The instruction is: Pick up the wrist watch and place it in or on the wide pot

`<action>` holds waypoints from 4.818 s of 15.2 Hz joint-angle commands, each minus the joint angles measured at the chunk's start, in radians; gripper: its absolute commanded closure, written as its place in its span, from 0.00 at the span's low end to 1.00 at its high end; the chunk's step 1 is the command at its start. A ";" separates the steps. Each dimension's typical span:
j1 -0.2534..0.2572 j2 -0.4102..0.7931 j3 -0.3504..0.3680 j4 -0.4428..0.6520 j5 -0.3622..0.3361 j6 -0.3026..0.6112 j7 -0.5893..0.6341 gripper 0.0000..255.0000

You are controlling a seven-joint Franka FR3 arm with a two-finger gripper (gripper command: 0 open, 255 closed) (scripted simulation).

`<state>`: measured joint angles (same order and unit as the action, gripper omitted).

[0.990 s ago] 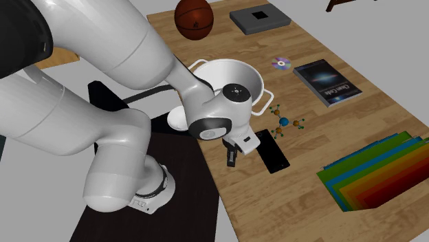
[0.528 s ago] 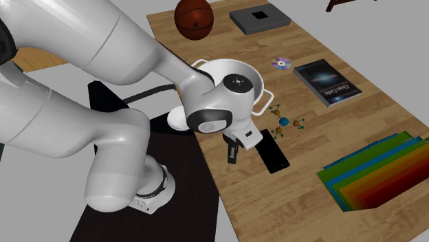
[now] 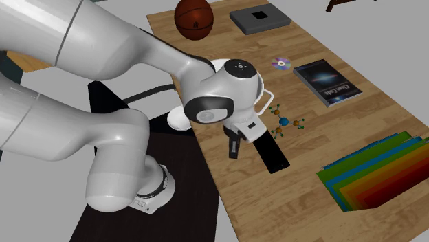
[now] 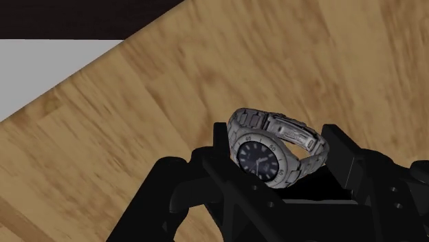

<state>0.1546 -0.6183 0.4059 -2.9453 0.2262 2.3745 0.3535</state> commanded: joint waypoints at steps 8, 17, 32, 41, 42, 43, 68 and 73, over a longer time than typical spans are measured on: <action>0.005 -0.117 -0.039 0.064 -0.017 -0.180 -0.012 1.00; 0.000 -0.186 -0.072 0.150 -0.040 -0.334 -0.020 1.00; 0.047 -0.133 0.050 0.325 0.019 -0.445 0.131 1.00; 0.048 0.067 0.280 0.519 0.057 -0.411 0.368 1.00; 0.042 0.094 0.307 0.545 0.053 -0.408 0.396 1.00; 0.035 0.122 0.336 0.572 0.047 -0.404 0.425 1.00; -0.045 0.357 0.552 0.597 -0.058 -0.208 0.621 0.00; -0.045 0.357 0.552 0.597 -0.058 -0.208 0.621 0.00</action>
<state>0.1095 -0.2614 0.9582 -2.3485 0.1686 2.1665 0.9742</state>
